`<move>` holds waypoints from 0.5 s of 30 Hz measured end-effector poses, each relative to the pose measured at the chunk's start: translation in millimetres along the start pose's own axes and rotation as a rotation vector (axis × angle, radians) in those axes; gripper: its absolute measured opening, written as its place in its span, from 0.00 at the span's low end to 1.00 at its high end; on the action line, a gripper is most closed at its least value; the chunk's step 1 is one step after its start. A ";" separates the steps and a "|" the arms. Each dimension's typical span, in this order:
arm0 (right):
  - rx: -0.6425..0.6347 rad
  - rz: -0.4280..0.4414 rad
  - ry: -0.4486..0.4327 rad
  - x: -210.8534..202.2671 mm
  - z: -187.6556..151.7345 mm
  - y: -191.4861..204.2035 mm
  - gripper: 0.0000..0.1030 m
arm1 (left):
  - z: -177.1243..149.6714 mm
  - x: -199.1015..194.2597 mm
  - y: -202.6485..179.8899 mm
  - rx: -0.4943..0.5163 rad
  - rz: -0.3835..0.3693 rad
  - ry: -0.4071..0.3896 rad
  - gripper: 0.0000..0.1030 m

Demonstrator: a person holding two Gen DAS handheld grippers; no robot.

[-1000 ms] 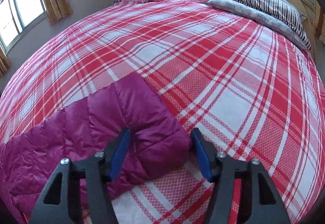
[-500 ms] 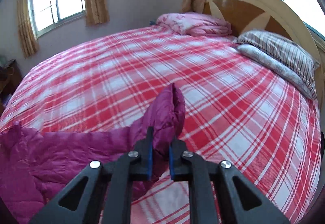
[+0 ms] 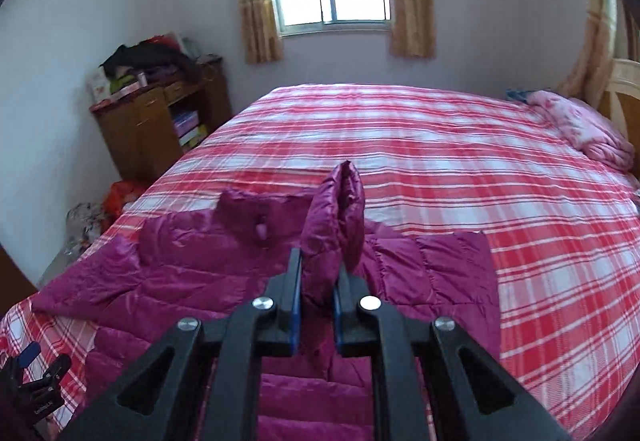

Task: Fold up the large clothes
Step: 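Carry the held sleeve across the jacket body and open the right tool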

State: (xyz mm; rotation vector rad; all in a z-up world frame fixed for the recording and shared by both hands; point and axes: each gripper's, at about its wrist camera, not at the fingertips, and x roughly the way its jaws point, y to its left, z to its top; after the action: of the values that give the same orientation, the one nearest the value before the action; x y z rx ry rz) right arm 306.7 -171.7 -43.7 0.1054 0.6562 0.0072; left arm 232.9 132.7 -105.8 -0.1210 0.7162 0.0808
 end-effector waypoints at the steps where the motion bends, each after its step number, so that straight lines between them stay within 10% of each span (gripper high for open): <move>1: -0.002 0.029 0.019 11.5 -3.8 14.4 0.14 | -0.3 0.8 3.5 -0.004 0.004 0.001 0.99; 15: -0.088 0.203 0.174 111.6 -47.7 134.2 0.22 | -5.6 23.6 26.5 -0.039 0.014 0.022 0.99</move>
State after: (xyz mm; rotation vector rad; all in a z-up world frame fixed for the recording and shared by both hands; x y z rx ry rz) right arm 369.6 -29.2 -135.7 0.0867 0.8155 0.2434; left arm 244.0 159.0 -127.7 -0.1545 0.7374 0.1074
